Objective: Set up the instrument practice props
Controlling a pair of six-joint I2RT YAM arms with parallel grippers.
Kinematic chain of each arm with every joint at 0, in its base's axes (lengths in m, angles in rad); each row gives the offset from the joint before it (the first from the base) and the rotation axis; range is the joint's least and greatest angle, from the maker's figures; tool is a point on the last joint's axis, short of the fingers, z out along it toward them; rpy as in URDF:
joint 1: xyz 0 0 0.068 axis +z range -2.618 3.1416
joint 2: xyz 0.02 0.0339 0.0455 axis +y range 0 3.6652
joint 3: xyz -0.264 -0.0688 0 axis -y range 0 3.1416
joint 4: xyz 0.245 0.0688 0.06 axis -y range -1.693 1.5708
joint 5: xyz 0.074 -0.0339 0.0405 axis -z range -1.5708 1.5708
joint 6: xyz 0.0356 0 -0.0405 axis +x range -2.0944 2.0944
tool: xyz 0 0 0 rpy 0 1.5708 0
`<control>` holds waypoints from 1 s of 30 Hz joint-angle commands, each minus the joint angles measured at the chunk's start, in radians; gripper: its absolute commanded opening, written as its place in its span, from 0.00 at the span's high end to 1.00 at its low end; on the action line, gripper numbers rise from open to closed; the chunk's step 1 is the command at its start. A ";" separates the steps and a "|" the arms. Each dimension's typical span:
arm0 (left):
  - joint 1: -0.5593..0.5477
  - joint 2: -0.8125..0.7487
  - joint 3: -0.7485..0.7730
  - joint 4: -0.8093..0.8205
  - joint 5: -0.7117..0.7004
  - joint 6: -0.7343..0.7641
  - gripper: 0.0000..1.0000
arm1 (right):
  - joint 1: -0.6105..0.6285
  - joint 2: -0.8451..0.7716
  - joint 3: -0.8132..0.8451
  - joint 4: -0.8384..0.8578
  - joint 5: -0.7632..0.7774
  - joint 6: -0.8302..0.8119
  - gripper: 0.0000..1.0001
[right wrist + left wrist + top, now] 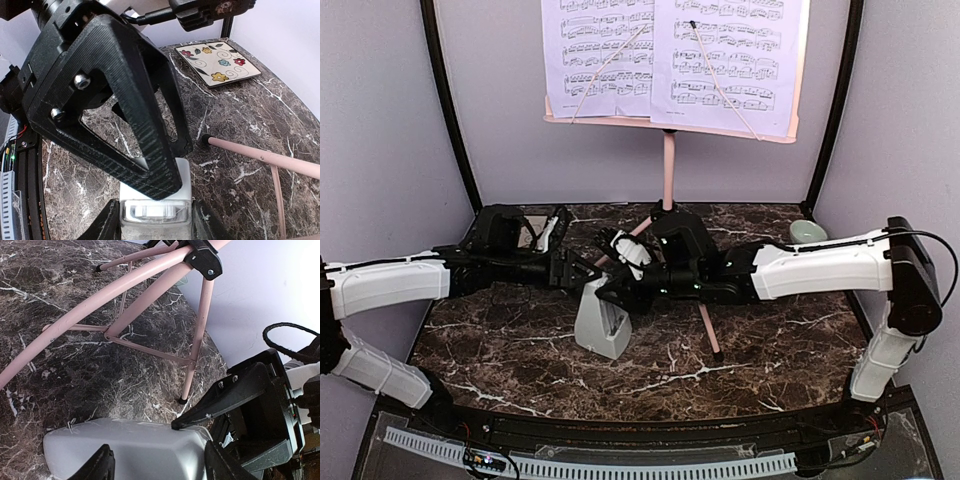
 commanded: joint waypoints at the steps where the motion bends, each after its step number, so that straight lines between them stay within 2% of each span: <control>1: 0.012 0.083 -0.067 -0.265 -0.177 0.039 0.38 | 0.006 -0.043 -0.058 -0.040 0.022 0.031 0.59; 9: 0.013 0.110 -0.072 -0.288 -0.178 0.046 0.39 | 0.005 -0.071 -0.156 0.033 0.030 0.069 0.60; 15: 0.014 0.120 -0.063 -0.295 -0.169 0.060 0.40 | 0.005 -0.081 -0.141 0.035 0.020 0.071 0.60; 30: 0.013 0.097 -0.048 -0.266 -0.156 0.071 0.37 | 0.005 -0.297 -0.074 -0.208 0.098 0.077 0.65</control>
